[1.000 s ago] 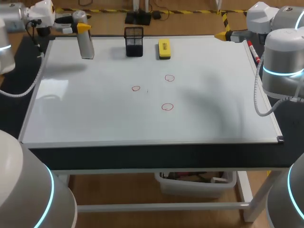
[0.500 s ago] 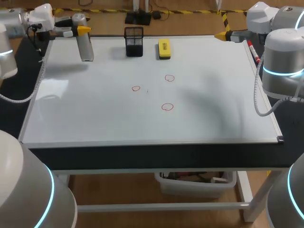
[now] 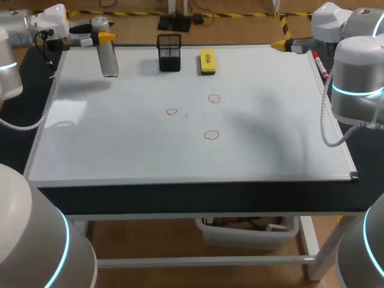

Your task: Pick up the inspection probe, press it on each red-marked spot on the whiteboard one by one, put down the probe, pick up the eraser, and wipe off all the red marks.

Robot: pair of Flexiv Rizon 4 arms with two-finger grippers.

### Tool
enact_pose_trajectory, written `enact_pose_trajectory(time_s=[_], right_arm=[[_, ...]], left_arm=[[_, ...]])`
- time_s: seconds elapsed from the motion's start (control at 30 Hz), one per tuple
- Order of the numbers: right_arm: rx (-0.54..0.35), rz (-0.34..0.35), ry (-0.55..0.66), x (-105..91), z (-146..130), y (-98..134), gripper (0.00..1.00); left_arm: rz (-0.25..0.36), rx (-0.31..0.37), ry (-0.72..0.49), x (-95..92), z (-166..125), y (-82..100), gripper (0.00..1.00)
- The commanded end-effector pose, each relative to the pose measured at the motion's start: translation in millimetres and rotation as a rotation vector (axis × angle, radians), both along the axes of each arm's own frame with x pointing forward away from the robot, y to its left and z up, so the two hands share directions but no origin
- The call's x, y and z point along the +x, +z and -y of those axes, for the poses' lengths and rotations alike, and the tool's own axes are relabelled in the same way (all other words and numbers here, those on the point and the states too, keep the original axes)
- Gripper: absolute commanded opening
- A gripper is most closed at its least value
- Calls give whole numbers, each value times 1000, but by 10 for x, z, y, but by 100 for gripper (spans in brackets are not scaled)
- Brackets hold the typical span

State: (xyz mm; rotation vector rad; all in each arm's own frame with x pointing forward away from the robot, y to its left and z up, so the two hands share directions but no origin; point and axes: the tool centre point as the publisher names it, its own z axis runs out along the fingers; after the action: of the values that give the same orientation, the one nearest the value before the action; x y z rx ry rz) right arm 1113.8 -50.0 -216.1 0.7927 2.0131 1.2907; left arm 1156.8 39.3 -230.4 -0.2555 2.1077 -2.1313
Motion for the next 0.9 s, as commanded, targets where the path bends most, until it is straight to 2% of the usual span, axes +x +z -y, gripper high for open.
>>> enact_pose_trajectory(time_s=[0.03,0.4,0.6,0.9], right_arm=[[0,0,0,0,0,0,100],[0,0,0,0,0,0,100],[-25,-53,119,153,52,-103,100],[-110,-159,286,323,1,-263,100]], left_arm=[[1,4,10,-39,11,30,0],[1,4,10,-39,11,30,0],[1,4,10,-39,11,30,0],[1,4,10,-39,11,30,0]])
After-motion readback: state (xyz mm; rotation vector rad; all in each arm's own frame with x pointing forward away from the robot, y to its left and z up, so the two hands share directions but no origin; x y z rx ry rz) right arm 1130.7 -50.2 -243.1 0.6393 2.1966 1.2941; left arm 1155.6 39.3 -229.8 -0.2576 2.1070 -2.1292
